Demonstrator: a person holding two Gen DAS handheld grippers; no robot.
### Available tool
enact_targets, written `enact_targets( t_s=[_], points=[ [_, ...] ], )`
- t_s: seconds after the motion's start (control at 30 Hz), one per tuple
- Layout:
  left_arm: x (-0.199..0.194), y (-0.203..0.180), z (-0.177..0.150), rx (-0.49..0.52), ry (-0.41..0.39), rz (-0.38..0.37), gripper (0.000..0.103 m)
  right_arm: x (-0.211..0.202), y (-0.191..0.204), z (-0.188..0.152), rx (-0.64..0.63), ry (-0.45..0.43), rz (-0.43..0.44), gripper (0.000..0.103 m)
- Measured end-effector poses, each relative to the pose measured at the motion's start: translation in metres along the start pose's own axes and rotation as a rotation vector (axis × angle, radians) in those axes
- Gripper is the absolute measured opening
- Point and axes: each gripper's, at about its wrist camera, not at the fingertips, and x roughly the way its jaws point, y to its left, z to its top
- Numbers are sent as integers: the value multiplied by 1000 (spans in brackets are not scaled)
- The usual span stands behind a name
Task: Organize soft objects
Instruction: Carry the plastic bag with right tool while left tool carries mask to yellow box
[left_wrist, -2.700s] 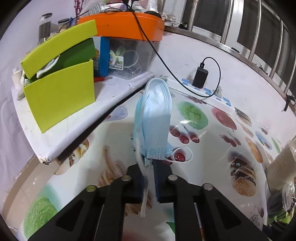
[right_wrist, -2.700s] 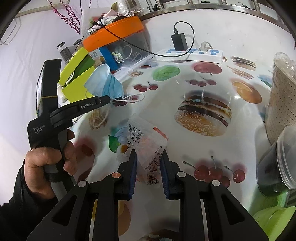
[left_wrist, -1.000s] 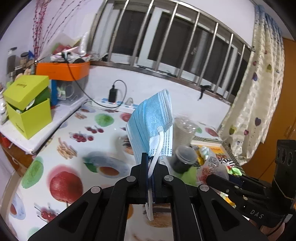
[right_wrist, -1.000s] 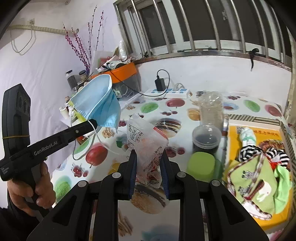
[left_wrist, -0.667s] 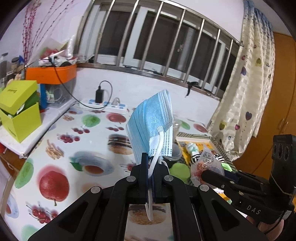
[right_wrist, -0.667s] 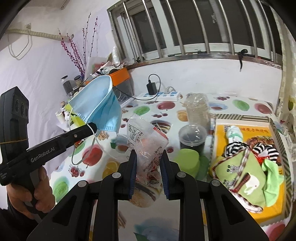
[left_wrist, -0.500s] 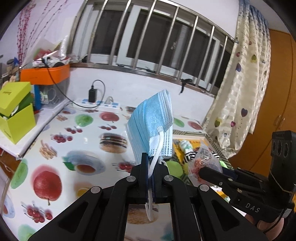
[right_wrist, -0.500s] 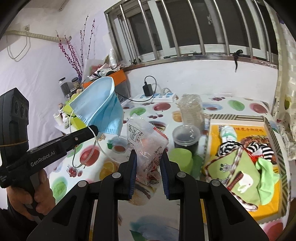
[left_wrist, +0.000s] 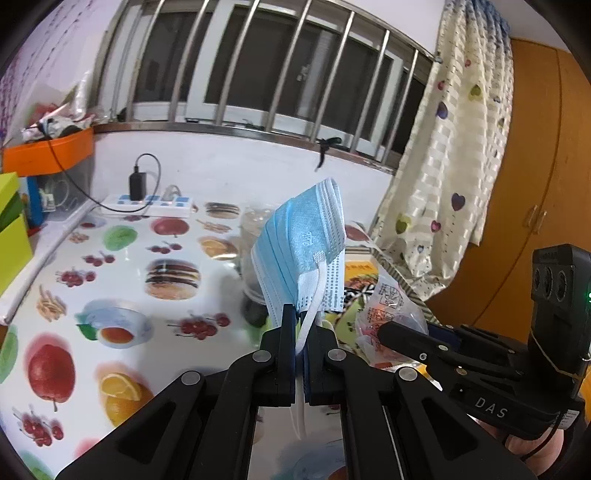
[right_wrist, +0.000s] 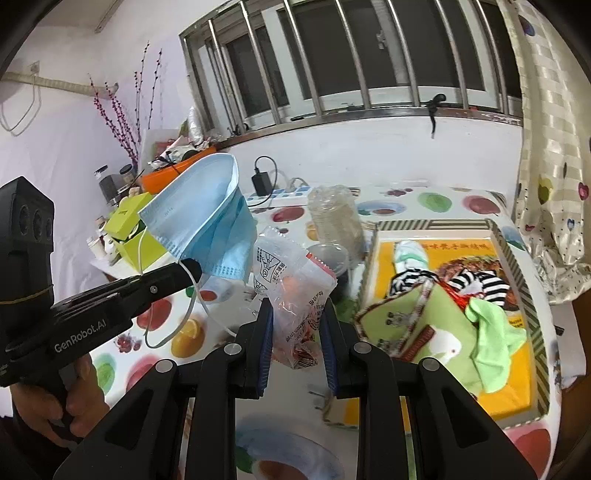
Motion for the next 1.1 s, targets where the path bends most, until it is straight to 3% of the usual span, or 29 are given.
enact_targets(
  t_s=[0.7,1.1],
  points=[
    [44,-52,-7,69,75,-87,3,-13,-54,-13,79,9,-89,25],
    [97,-86,-29,112,200,-153,3,-9,-103,-32,154,80,-197,25]
  ],
)
